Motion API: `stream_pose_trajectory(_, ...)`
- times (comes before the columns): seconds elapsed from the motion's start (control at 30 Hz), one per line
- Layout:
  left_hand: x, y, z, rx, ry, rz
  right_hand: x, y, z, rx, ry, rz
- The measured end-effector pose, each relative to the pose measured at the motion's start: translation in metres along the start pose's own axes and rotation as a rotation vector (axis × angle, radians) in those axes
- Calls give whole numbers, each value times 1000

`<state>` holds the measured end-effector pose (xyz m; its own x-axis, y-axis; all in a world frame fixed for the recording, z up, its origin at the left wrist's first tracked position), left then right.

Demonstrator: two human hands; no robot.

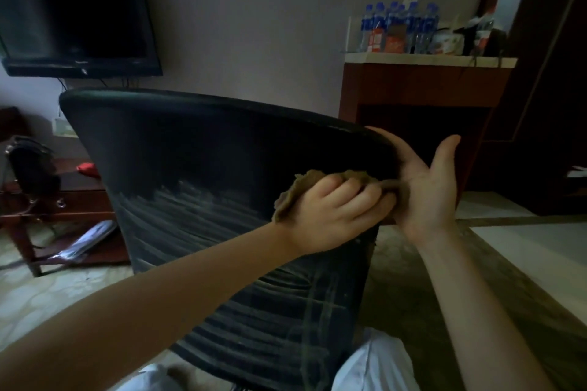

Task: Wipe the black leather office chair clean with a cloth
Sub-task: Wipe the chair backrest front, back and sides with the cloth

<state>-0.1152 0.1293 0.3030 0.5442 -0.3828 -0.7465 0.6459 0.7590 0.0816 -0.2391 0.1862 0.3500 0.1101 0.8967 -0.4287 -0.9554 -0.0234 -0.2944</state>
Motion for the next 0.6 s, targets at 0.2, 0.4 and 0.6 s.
stream_pose_trajectory(0.2, 47, 15, 18, 13, -234, 122, -2, -8, -7, 379, 276, -43)
stream_pose_trajectory(0.4, 26, 36, 65, -129, -155, -16, 23, -1, -52, 847, 794, -455)
stream_pose_trajectory(0.6, 31, 28, 63, -158, -79, -35, 25, -15, -92, 1021, 1100, -356)
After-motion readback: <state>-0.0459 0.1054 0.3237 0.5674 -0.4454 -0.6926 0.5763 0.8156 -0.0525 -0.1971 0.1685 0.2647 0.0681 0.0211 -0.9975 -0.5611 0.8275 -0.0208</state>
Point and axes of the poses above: each hand's wrist, its own x-axis away from the middle knuckle, its own y-axis out of the back of the hand, z = x × y, the point moved 1 cm from there along -x, towards the middle knuckle, and after that the axes turned 5 degrees about -z, right-handed, at the moved point
